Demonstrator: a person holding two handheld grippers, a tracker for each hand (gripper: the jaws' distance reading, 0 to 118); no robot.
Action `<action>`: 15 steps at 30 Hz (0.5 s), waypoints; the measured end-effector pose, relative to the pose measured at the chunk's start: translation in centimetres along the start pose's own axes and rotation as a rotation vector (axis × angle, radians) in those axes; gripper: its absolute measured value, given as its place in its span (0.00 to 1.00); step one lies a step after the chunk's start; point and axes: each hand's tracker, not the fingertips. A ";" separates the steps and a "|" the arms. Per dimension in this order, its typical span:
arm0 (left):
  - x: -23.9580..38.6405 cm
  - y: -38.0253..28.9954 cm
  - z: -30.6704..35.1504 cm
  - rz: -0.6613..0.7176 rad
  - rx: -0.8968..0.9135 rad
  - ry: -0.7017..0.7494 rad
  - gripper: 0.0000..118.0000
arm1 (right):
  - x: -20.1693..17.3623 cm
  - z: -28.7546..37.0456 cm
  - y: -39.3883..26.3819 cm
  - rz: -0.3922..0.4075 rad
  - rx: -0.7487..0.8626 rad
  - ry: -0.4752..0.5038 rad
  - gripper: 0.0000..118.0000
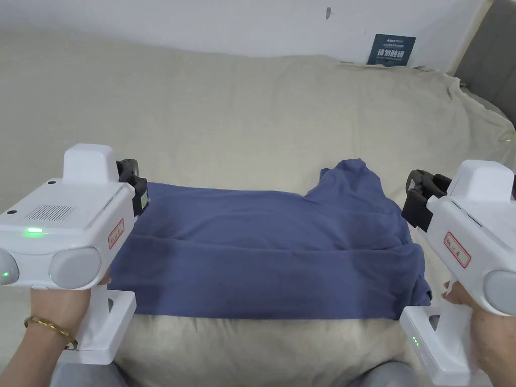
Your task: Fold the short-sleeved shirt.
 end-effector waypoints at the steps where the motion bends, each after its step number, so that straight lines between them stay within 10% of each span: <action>1: 0.0 -0.1 -0.1 0.005 0.000 0.000 0.00 | 0.0 -0.3 0.0 -0.004 -0.006 -0.001 0.00; 15: -0.2 1.4 -4.4 0.037 0.038 0.047 0.00 | 3.2 -15.2 3.5 0.074 -0.311 -0.030 0.00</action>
